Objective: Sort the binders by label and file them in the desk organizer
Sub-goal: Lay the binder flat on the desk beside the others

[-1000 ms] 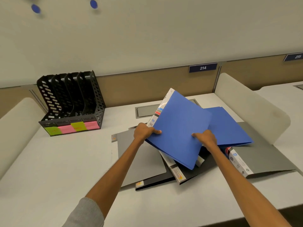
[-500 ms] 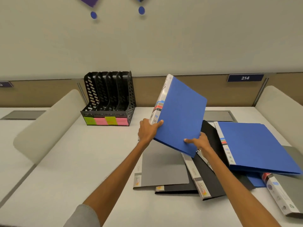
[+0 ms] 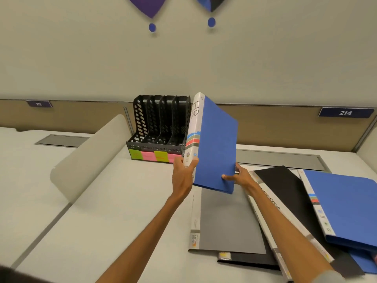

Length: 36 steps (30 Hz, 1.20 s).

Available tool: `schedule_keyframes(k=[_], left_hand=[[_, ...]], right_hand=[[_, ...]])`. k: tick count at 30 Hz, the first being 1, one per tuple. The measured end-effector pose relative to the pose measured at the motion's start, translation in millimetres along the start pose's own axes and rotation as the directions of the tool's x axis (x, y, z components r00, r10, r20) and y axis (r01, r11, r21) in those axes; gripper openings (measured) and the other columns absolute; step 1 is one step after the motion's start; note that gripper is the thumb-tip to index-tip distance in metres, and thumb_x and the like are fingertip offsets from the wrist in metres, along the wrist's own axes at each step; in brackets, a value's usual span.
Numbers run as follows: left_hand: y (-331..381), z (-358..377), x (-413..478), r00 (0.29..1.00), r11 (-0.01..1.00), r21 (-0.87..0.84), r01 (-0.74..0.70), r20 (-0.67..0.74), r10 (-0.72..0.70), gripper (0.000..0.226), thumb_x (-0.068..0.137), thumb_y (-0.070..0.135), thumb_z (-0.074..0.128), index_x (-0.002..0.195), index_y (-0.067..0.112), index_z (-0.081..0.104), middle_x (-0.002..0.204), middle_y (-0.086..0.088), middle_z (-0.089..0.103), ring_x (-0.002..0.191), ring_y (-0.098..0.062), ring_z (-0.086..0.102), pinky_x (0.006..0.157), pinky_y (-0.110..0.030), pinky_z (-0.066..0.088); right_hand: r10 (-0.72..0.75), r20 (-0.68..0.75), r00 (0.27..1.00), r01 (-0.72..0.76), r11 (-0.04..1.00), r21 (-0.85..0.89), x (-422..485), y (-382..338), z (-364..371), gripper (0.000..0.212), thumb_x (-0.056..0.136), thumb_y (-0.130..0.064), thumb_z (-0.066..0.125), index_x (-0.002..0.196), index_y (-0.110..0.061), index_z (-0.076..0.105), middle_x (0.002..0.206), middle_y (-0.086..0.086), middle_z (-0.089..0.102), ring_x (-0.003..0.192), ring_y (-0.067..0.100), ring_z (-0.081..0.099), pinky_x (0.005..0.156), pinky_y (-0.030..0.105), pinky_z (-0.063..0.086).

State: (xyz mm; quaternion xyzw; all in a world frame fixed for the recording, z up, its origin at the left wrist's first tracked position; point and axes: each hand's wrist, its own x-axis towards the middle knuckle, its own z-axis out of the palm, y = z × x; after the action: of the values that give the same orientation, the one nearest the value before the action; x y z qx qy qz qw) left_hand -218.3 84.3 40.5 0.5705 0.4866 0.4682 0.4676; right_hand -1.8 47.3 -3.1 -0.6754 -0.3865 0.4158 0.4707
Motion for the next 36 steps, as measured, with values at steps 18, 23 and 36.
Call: schedule_keyframes(k=[18,23,36], left_hand=[[-15,-118,35,0.987,0.993,0.023,-0.118,-0.104,0.12,0.039,0.083,0.047,0.071,0.1,0.021,0.047,0.096,0.002,0.058,0.087,-0.015,0.062,0.062,-0.026,0.055],[-50,-196,70,0.993,0.992,0.124,-0.013,-0.112,0.027,0.035,0.085,0.047,0.069,0.096,0.017,0.056,0.096,-0.002,0.068,0.081,-0.015,0.071,0.067,-0.033,0.061],[-141,-363,106,0.979,0.925,0.351,0.147,-0.187,-0.084,0.06,0.084,0.052,0.069,0.049,0.012,0.041,0.043,0.008,0.032,0.045,-0.009,0.026,0.053,-0.027,0.023]], right_hand=[[0.04,0.095,0.995,-0.041,0.999,0.017,27,-28,141,0.073,0.077,-0.011,0.081,0.141,-0.012,0.044,0.134,0.01,0.055,0.119,0.033,0.057,0.097,0.05,0.052],[0.032,0.01,0.999,-0.031,0.998,-0.059,31,-25,179,0.078,0.071,-0.019,0.087,0.137,-0.01,0.046,0.127,0.004,0.055,0.112,0.027,0.057,0.092,0.045,0.053],[0.071,0.094,0.993,-0.048,0.972,-0.232,42,-3,322,0.083,0.059,-0.027,0.094,0.122,0.0,0.047,0.124,0.011,0.06,0.11,0.031,0.06,0.093,0.05,0.053]])
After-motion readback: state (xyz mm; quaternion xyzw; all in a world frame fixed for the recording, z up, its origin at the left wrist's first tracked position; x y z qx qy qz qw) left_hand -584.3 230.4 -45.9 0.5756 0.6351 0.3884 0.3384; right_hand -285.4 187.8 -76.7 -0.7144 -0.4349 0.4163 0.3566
